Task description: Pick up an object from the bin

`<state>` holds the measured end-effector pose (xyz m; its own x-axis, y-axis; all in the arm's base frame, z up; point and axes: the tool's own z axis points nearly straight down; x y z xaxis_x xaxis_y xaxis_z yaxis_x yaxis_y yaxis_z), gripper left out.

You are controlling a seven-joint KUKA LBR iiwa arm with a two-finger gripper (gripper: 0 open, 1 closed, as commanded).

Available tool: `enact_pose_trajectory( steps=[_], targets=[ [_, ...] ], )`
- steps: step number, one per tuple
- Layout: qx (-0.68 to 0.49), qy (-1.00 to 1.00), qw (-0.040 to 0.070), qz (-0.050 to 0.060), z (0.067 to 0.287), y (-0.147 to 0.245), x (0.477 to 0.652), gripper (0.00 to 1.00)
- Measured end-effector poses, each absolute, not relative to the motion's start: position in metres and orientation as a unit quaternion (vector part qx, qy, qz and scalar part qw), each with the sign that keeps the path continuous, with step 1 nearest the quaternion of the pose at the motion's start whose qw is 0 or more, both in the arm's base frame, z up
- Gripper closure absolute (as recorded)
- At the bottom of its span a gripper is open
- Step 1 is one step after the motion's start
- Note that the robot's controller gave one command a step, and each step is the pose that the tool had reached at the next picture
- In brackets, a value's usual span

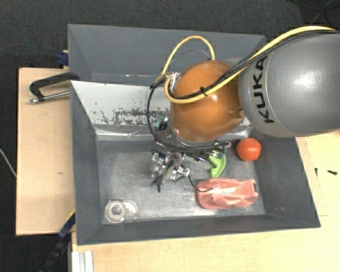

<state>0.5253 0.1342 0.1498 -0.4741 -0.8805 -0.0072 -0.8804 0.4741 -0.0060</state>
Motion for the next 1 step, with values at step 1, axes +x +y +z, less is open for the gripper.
enact_pose_trajectory(
  steps=[1],
  targets=[
    [-0.628,0.778,0.003,0.000,0.1117,0.1062,0.5345,1.00]
  ],
)
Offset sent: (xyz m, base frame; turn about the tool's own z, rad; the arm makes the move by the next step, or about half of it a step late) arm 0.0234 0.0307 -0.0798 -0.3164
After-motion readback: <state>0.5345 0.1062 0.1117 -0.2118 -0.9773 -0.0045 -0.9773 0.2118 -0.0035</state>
